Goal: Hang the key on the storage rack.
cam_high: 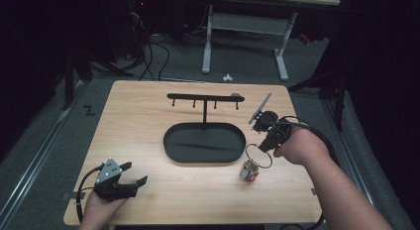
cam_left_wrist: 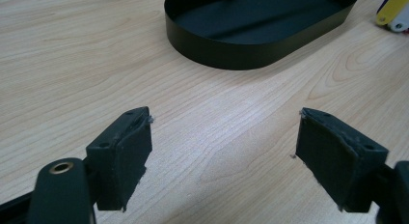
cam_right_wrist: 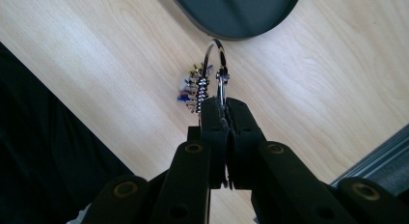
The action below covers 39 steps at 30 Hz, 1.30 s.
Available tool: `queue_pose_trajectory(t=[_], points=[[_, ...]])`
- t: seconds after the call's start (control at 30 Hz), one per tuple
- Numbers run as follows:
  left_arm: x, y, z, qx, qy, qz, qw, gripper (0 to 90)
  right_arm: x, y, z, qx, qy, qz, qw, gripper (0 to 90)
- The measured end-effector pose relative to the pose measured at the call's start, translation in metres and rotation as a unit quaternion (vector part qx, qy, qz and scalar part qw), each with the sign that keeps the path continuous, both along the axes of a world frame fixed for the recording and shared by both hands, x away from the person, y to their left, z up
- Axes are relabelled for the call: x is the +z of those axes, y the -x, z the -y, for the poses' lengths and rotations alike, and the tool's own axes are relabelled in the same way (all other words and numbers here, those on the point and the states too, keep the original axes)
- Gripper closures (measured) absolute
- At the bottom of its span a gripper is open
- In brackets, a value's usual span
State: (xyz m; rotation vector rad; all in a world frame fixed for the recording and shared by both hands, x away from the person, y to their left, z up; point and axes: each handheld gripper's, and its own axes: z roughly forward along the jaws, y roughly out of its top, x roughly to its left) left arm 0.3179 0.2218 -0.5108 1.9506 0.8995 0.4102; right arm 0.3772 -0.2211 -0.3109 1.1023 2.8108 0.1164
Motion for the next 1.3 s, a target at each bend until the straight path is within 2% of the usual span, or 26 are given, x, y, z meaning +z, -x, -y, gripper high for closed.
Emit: queue_pose_trajectory(t=[0.17,0.3,0.77,1.3], points=[[0.001,0.0,-0.001,-0.001,0.0,0.0,1.0,20.7,0.019,-0.004,-0.002,-0.002,0.004,0.015,0.9999,87.6],[0.0,0.0,-0.001,-0.001,0.001,-0.001,1.0,20.7,0.027,-0.008,-0.003,-0.005,0.007,0.02,0.9998,87.6],[0.0,0.0,0.0,-0.001,-0.001,-0.001,1.0,20.6,0.037,-0.016,-0.004,-0.01,0.009,0.025,0.9996,87.6],[-0.001,0.001,-0.001,-0.001,-0.006,-0.003,1.0,20.7,0.043,-0.035,-0.014,-0.008,0.006,0.029,0.9995,87.5]])
